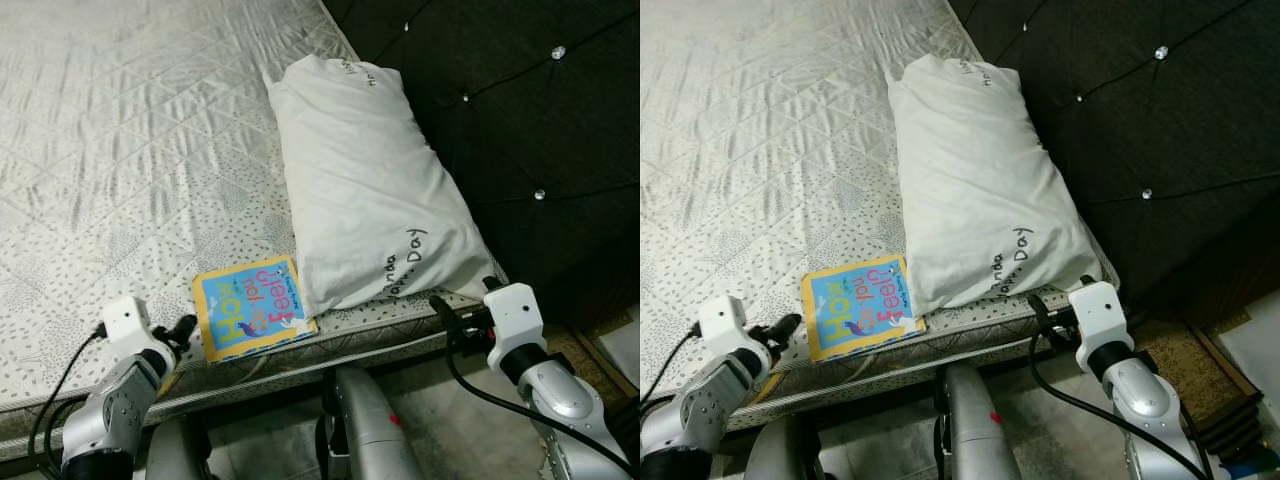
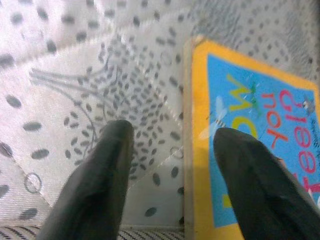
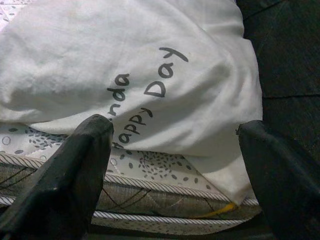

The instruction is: Clean up the room

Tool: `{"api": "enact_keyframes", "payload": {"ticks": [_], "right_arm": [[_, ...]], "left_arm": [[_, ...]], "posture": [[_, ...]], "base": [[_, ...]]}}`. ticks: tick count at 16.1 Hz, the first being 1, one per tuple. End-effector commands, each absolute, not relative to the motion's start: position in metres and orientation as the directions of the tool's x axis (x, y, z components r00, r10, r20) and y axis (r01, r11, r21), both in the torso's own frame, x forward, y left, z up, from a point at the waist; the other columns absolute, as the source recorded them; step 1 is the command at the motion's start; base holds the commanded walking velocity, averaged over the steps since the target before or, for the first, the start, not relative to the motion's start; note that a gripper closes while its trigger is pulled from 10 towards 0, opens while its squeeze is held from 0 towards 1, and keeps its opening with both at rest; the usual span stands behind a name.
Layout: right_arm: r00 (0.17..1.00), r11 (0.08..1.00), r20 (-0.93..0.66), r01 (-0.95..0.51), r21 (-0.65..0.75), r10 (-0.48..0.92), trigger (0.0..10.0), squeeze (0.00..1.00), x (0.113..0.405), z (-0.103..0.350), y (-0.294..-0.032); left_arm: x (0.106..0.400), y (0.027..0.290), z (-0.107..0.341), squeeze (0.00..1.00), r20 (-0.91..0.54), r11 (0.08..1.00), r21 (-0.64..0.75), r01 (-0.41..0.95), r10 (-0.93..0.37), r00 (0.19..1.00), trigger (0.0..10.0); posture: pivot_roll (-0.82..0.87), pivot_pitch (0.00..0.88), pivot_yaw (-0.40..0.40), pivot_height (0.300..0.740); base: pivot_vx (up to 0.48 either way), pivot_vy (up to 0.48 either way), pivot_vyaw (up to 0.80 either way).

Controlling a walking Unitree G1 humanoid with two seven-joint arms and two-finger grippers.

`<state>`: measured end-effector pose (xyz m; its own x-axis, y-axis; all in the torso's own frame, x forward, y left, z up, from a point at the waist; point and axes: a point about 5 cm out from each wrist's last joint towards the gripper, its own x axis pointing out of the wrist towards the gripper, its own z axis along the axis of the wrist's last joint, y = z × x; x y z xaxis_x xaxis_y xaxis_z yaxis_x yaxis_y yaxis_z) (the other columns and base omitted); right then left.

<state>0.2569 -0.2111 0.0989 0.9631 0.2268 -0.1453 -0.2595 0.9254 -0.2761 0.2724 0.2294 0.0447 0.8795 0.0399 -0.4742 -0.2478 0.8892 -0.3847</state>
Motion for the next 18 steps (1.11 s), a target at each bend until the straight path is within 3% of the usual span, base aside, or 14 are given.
{"api": "enact_keyframes", "payload": {"ticks": [1, 7, 11, 18], "right_arm": [[0.965, 0.926, -0.145, -0.253, -0.279, 0.22, 10.0, 0.0, 0.257, 0.098, -0.213], [0.965, 0.93, -0.128, -0.257, -0.261, 0.23, 10.0, 0.0, 0.262, 0.096, -0.203], [0.965, 0.932, -0.12, -0.257, -0.257, 0.233, 10.0, 0.0, 0.264, 0.095, -0.2], [0.971, 0.934, -0.11, -0.236, -0.267, 0.214, 10.0, 0.0, 0.262, 0.096, -0.204]], "left_arm": [[0.268, 0.217, 0.047, 1.0, -0.469, 0.906, -0.364, -0.217, 0.024, 0.883, 10.0], [0.241, 0.164, 0.054, 1.0, -0.474, 0.927, -0.371, -0.047, -0.145, 0.868, 10.0], [0.227, 0.16, 0.042, 1.0, -0.594, 0.911, -0.412, -0.011, -0.26, 0.761, 10.0], [0.249, 0.16, 0.036, 1.0, -0.627, 0.913, -0.407, -0.007, -0.274, 0.729, 10.0]], "posture": [[-0.21, 0.181, -0.096, 0.6], [-0.18, 0.168, -0.082, 0.6], [-0.18, 0.169, -0.076, 0.6], [-0.21, 0.168, -0.063, 0.6]], "base": [[0.0, 0.0, 0.0], [0.0, 0.0, 0.0], [0.0, 0.0, 0.0], [0.0, 0.0, 0.0]]}}
